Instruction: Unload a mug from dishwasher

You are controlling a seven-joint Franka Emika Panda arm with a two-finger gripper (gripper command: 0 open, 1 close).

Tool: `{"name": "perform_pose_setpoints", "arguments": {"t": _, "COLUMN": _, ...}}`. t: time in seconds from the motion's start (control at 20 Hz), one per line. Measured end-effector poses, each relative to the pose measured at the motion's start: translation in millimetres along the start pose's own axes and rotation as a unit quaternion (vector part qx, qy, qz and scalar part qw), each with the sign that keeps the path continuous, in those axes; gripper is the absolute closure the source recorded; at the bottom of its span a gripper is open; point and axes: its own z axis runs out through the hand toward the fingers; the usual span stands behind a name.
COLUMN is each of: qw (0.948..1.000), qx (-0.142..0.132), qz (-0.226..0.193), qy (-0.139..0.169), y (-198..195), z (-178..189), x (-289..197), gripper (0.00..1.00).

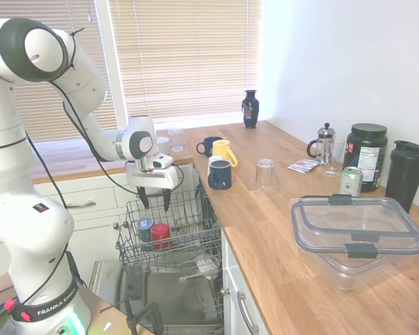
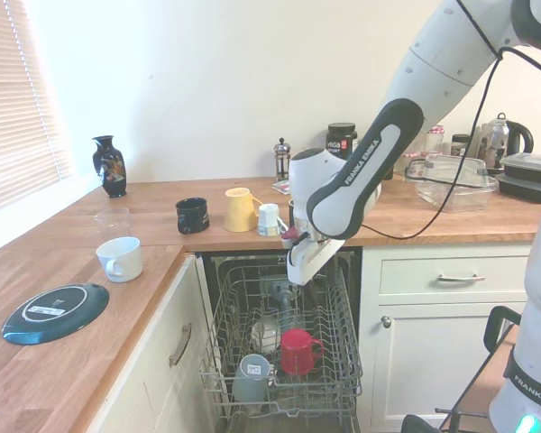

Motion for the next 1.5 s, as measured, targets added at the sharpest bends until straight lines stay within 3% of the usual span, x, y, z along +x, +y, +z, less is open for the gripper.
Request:
{"name": "perform_pose_setpoints", "arguments": {"t": 0.3, "qw": 0.999, "qx": -0.02, "qz": -0.041, "qy": -0.005, "y": -32, "z": 41, "x": -15, "gripper": 0.0}}
{"name": "perform_pose_setpoints", "arguments": {"t": 0.95, "qw": 0.9957, "qx": -0.029, "qz": -0.087, "qy": -0.018, "y": -40, "z": 105, "x": 1, "gripper": 0.0}}
{"name": "perform_pose_setpoints", "arguments": {"t": 1.5, "qw": 0.9927, "qx": -0.032, "qz": -0.115, "qy": -0.019, "y": -54, "z": 125, "x": 7, "gripper": 0.0}}
